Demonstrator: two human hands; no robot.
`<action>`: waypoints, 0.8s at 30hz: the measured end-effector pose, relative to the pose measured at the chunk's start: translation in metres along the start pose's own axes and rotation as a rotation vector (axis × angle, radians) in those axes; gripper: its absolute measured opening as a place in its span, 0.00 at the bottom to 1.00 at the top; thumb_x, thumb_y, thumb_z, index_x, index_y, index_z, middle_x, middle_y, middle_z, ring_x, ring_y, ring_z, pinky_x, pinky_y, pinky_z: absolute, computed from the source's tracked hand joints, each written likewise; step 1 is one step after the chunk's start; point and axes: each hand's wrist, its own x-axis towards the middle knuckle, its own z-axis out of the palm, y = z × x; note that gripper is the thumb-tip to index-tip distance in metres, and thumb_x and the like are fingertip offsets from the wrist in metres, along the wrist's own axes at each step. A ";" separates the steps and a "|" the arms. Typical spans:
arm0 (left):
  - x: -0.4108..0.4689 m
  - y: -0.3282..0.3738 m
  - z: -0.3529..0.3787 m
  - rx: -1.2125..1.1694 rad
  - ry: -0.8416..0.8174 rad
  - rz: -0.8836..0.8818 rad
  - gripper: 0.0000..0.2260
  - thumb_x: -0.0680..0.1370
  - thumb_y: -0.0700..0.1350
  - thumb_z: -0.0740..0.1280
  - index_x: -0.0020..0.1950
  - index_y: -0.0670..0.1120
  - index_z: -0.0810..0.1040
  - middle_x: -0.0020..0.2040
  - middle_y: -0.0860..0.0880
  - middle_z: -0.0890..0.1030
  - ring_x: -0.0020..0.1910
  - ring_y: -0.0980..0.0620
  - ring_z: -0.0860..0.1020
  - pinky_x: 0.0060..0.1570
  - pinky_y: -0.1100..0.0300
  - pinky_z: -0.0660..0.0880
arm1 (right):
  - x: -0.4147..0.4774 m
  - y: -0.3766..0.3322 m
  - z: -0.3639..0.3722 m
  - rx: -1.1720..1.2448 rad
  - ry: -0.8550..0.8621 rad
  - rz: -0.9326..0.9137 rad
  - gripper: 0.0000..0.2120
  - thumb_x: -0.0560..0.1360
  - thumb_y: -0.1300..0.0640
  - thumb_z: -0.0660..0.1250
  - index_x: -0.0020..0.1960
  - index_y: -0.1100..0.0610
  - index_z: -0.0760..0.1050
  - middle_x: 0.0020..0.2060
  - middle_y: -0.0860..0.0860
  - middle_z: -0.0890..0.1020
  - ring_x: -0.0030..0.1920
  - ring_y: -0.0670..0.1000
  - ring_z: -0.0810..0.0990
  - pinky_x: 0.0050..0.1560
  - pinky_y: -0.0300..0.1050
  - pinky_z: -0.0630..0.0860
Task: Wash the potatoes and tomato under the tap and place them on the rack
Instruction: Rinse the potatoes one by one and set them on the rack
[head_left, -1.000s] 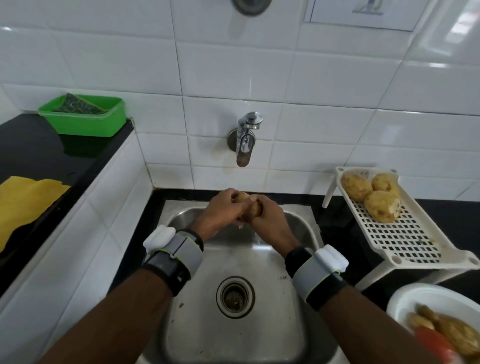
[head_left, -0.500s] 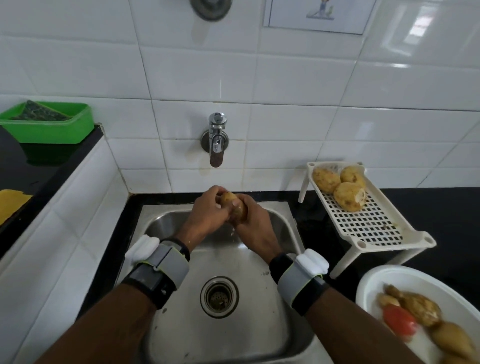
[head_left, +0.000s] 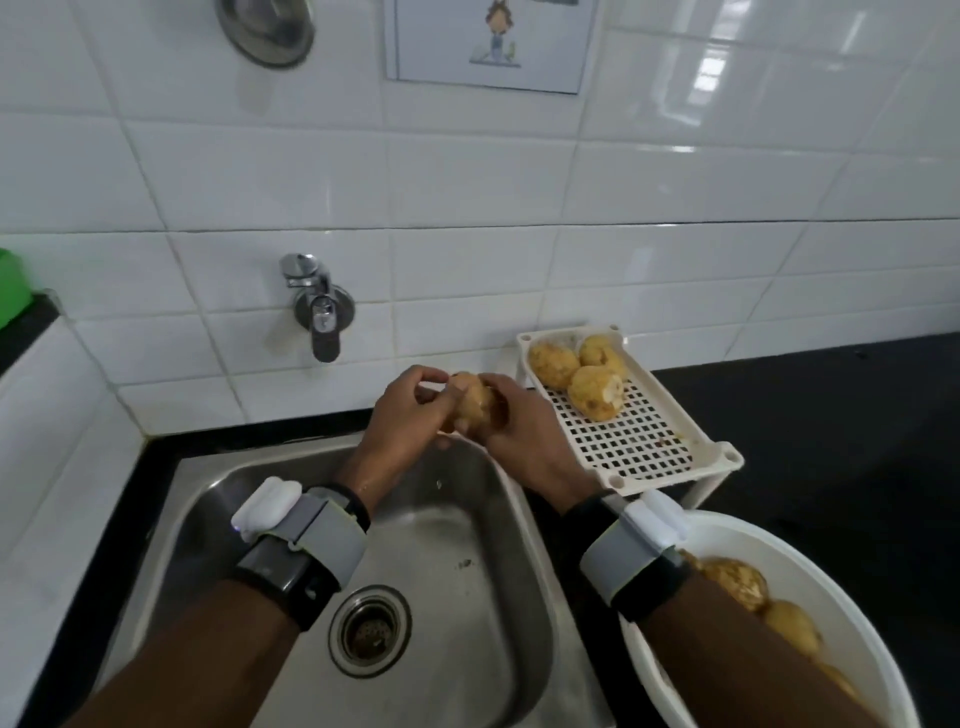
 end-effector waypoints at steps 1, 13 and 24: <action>0.002 0.005 0.008 -0.021 -0.023 0.006 0.14 0.78 0.51 0.68 0.58 0.45 0.75 0.48 0.42 0.82 0.40 0.46 0.83 0.36 0.52 0.82 | 0.001 0.005 -0.015 -0.017 0.037 0.014 0.24 0.70 0.56 0.75 0.64 0.55 0.75 0.51 0.49 0.83 0.51 0.47 0.80 0.45 0.27 0.68; 0.013 0.035 0.089 -0.082 -0.167 0.068 0.04 0.80 0.44 0.63 0.54 0.48 0.75 0.51 0.42 0.80 0.39 0.49 0.81 0.40 0.50 0.82 | 0.027 0.117 -0.132 -0.107 0.115 0.355 0.25 0.75 0.59 0.71 0.69 0.59 0.67 0.59 0.55 0.78 0.59 0.53 0.76 0.57 0.44 0.72; 0.011 0.033 0.093 -0.066 -0.170 0.045 0.06 0.80 0.45 0.63 0.57 0.48 0.75 0.51 0.44 0.81 0.39 0.49 0.81 0.41 0.50 0.82 | 0.029 0.138 -0.135 -0.188 -0.145 0.378 0.32 0.78 0.64 0.62 0.78 0.55 0.55 0.71 0.59 0.69 0.69 0.57 0.70 0.67 0.48 0.66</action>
